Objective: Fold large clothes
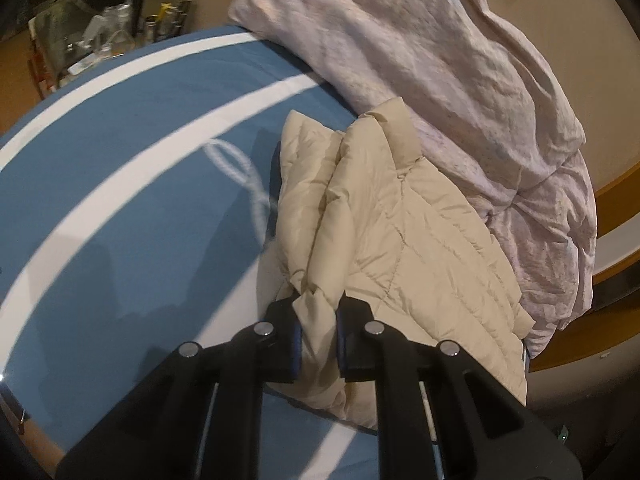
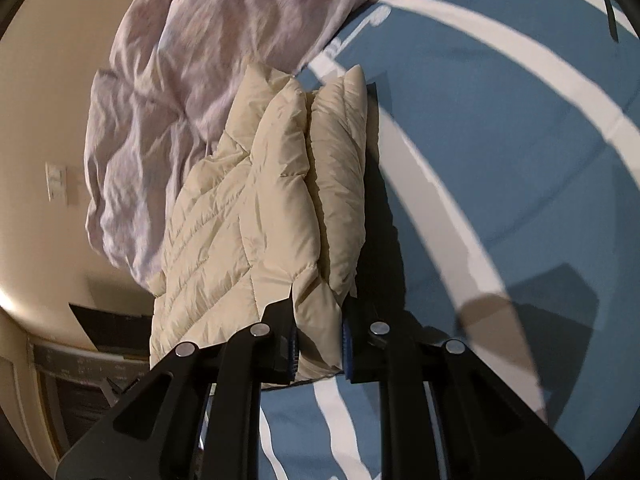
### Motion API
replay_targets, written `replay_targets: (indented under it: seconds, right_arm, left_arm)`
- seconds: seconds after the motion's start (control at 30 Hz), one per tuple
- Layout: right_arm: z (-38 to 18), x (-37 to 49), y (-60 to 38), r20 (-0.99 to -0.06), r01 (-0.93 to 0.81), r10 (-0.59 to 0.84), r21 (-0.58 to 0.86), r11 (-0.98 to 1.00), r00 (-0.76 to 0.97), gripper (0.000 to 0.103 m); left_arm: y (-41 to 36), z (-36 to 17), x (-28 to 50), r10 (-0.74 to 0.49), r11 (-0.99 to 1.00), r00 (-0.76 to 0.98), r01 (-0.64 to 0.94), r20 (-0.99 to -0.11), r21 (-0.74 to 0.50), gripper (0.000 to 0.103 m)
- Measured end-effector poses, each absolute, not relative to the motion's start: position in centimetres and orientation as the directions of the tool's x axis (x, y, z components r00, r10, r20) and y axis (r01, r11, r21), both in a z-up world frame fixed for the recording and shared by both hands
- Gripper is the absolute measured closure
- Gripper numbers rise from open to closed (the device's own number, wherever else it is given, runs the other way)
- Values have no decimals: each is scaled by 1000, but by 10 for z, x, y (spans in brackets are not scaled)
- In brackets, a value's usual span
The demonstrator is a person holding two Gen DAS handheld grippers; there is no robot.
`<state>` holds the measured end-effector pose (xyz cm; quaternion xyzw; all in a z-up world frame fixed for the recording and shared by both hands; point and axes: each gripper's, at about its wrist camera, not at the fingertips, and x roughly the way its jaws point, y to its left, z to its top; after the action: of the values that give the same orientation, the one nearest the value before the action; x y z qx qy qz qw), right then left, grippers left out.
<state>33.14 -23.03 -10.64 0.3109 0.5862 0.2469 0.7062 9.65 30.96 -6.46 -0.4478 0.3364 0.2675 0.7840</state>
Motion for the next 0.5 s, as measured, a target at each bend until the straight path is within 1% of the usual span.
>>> replay_targets:
  seconds: [0.27, 0.43, 0.5]
  right_arm:
    - [-105, 290, -224, -690, -25, 708, 713, 700, 152, 87]
    - [-107, 271, -222, -719, -50, 680, 681, 730, 143, 87]
    - [-101, 267, -219, -746, -86, 648, 643, 761, 154, 84]
  left_arm:
    - [311, -67, 37, 139, 430, 615, -744, -777, -512, 90]
    - [313, -71, 25, 138, 439, 593, -754, -793, -488, 90]
    - [314, -75, 24, 132, 438, 584, -759, -801, -482, 88]
